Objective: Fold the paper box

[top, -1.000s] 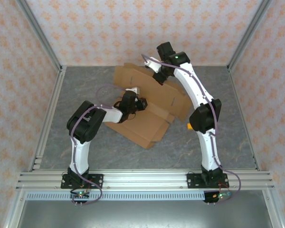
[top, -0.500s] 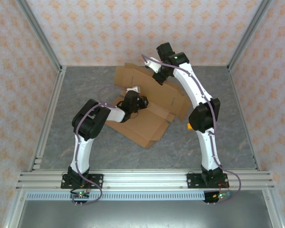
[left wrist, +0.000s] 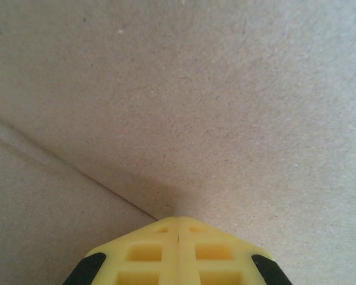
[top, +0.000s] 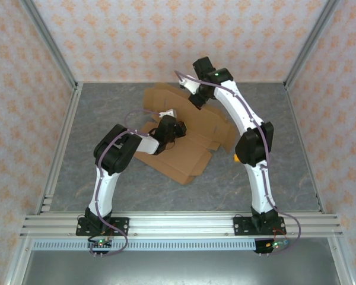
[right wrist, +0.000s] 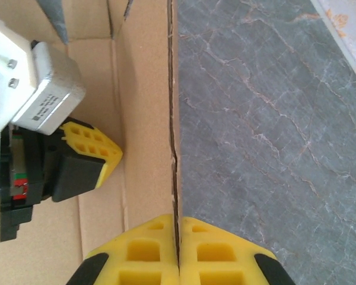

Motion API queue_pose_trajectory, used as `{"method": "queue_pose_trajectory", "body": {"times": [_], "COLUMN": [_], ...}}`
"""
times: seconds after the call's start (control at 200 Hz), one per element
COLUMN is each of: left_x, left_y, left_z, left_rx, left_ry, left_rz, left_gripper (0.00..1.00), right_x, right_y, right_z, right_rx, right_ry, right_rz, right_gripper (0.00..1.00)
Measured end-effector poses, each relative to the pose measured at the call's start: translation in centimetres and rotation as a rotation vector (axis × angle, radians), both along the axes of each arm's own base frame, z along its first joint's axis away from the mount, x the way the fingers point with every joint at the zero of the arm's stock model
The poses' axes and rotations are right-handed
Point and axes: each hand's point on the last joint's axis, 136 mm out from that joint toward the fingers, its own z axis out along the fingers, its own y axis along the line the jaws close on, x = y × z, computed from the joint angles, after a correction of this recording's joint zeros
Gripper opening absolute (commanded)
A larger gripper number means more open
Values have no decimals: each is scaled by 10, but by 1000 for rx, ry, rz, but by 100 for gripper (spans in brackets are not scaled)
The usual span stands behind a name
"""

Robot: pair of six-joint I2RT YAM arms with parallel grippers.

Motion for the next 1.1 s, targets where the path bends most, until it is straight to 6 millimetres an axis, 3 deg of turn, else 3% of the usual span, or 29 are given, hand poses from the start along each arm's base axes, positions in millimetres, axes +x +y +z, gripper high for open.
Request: {"method": "queue_pose_trajectory", "body": {"times": [0.32, 0.495, 0.726, 0.956, 1.096], "left_x": [0, -3, -37, -73, -100], "left_y": [1, 0, 19, 55, 78], "left_z": [0, 6, 16, 54, 45], "left_rx": [2, 9, 59, 95, 132], "left_ry": [-1, 6, 60, 64, 108], "left_rz": [5, 2, -8, 0, 3], "left_gripper": [10, 28, 39, 38, 25], "right_x": [-6, -5, -5, -11, -16], "right_y": [3, 1, 4, 6, 15], "right_z": [1, 1, 0, -6, -6], "right_rx": [12, -6, -19, -35, -58], "right_ry": [-16, -29, -42, -61, -94], "right_rz": [-9, -16, 5, 56, 91], "right_gripper": [0, 0, 0, 0, 0]}}
